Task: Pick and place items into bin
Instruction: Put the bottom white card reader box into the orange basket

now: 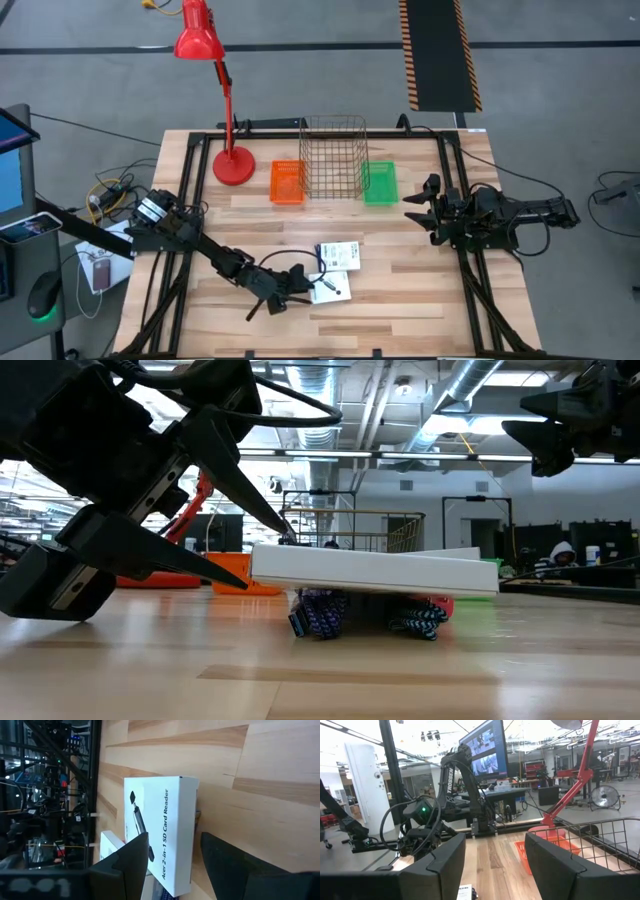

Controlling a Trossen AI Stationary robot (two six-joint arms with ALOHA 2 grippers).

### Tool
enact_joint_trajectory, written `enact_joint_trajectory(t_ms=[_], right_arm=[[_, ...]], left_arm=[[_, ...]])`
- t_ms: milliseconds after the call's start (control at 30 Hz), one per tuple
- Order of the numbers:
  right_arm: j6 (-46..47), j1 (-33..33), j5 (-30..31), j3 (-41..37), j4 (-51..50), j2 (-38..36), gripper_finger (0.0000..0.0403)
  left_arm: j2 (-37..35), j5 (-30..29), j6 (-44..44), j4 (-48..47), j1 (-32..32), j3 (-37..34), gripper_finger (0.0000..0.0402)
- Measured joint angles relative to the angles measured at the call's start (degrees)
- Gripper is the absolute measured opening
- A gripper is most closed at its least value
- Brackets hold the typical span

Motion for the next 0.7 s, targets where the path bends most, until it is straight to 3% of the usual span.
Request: enact_joint_trajectory(t_ms=[700], right_arm=[[0.0,0.0,0.0,0.0,0.01,0.0,0.0198]], left_arm=[[-0.02,2.07,-0.15,-0.02,1.22,0.04,0.0173]])
